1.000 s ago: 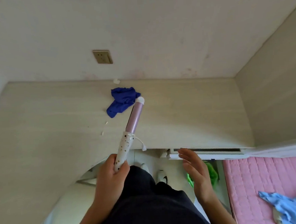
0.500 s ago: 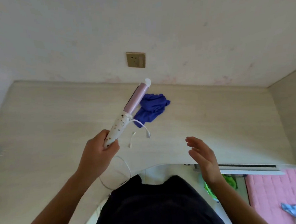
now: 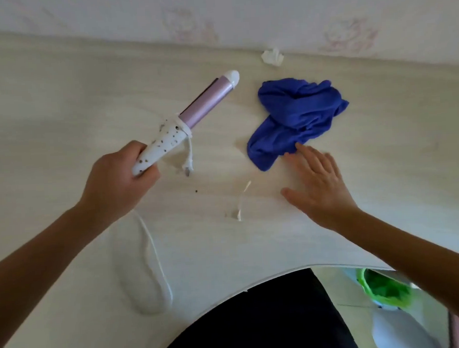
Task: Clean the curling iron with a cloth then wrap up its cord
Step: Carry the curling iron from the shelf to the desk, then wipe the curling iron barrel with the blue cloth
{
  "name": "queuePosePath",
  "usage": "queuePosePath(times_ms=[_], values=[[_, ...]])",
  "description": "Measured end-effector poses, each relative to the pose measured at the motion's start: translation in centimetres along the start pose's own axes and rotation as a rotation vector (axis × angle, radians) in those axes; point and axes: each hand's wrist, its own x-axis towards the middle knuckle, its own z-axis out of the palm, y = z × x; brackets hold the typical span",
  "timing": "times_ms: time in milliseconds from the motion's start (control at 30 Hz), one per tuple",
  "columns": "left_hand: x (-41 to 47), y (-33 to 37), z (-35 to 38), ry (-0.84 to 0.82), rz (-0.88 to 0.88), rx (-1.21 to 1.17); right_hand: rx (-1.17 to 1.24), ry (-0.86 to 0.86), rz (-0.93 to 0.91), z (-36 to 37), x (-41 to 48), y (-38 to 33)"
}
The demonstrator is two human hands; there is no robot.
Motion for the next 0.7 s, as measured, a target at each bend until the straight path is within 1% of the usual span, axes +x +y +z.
queuePosePath(times_ms=[67,100,167,267,433,533,600,700], values=[[0.6,-1.2,2.7,0.026,-0.004,0.010,-0.226,0.027,0.004,2.4,0.5,0.6],[0.8,-1.6,3.9,0.032,-0.011,0.016,-0.284,0.056,-0.003,3.2,0.6,0.8],[1.0,-2.4,6.0,0.052,0.014,0.059,-0.311,0.103,-0.023,3.9,0.6,1.0],[1.2,-3.6,7.8,0.160,0.147,0.151,-0.333,0.148,-0.024,4.3,0.5,1.3],[1.6,-5.2,8.7,0.307,0.309,0.054,-0.371,0.219,-0.055,4.8,0.9,1.1],[1.2,-5.3,8.4,0.417,0.467,0.075,-0.304,0.275,-0.037,4.9,0.9,1.0],[0.5,-5.3,8.0,0.440,0.485,0.041,-0.190,0.321,-0.005,5.0,0.3,0.5],[-1.0,-5.3,7.7,0.448,0.440,-0.037,-0.046,0.501,0.034,5.3,-0.7,-0.3]])
